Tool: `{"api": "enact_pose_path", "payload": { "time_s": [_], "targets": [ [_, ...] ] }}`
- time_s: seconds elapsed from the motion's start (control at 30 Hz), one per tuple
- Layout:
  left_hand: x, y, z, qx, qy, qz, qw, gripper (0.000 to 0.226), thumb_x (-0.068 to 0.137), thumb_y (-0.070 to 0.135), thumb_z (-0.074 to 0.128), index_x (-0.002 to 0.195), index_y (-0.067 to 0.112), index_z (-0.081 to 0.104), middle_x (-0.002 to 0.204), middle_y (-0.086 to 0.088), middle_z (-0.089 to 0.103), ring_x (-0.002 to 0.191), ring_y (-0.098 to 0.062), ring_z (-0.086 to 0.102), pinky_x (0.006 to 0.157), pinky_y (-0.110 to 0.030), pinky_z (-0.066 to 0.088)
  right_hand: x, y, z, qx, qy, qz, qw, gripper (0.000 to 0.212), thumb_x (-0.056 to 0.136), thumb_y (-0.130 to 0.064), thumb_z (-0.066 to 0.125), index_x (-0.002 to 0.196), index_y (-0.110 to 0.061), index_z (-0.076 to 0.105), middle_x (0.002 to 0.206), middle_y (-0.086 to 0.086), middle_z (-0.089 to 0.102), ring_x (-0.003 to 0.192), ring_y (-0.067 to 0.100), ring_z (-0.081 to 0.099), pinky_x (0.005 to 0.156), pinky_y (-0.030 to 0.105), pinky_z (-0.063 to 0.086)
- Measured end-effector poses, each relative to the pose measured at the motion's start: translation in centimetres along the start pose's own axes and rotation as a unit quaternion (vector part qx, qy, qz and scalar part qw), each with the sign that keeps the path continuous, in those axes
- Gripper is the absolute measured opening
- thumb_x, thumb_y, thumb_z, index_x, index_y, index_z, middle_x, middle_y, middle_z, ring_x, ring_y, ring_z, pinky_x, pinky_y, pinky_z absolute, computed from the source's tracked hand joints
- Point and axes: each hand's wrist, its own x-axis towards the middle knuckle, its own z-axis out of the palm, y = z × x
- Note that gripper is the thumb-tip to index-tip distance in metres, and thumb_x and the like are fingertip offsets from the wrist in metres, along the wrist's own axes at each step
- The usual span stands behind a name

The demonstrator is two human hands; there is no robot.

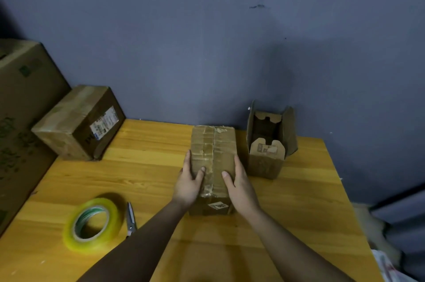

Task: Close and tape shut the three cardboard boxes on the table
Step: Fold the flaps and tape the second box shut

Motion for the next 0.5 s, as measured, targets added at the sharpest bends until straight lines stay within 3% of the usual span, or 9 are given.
{"api": "enact_pose_path", "payload": {
  "time_s": [0.13, 0.3, 0.43, 0.5],
  "targets": [
    [0.2, -0.2, 0.3, 0.088, 0.017, -0.023, 0.996, 0.065, 0.100, 0.039, 0.041, 0.152, 0.036, 0.002, 0.145, -0.010, 0.045, 0.123, -0.033, 0.051, 0.095, -0.035, 0.043, -0.5, 0.5, 0.3, -0.066, -0.002, 0.004, 0.998, 0.066, 0.101, -0.047, 0.033, 0.154, -0.031, -0.002, 0.160, -0.004, 0.018, 0.113, 0.020, 0.055, 0.076, 0.025, 0.050],
    [0.2, -0.2, 0.6, 0.165, 0.029, -0.029, 0.985, 0.067, 0.099, 0.043, 0.038, 0.150, 0.038, -0.005, 0.135, -0.017, 0.053, 0.113, -0.035, 0.058, 0.092, -0.039, 0.047, -0.4, 0.8, 0.3, -0.111, 0.001, -0.012, 0.994, 0.067, 0.100, -0.049, 0.030, 0.154, -0.029, -0.005, 0.161, -0.006, 0.011, 0.085, 0.011, 0.059, 0.063, 0.022, 0.052],
    [0.5, 0.0, -0.2, 0.223, -0.022, -0.007, 0.974, 0.070, 0.100, 0.044, 0.036, 0.150, 0.033, -0.011, 0.144, -0.015, 0.045, 0.119, -0.035, 0.054, 0.094, -0.037, 0.044, -0.3, 0.4, 0.6, -0.060, 0.011, 0.011, 0.998, 0.064, 0.101, -0.046, 0.031, 0.153, -0.033, -0.004, 0.161, -0.006, 0.012, 0.096, 0.017, 0.059, 0.070, 0.030, 0.056],
    [0.5, 0.2, -0.4, 0.244, -0.025, -0.005, 0.969, 0.070, 0.100, 0.044, 0.034, 0.151, 0.032, -0.012, 0.145, -0.015, 0.043, 0.119, -0.035, 0.054, 0.093, -0.037, 0.044, -0.3, 0.1, 0.6, -0.079, 0.011, 0.016, 0.997, 0.064, 0.101, -0.048, 0.029, 0.153, -0.033, -0.005, 0.160, -0.007, 0.012, 0.090, 0.017, 0.060, 0.064, 0.030, 0.055]
  ]
}}
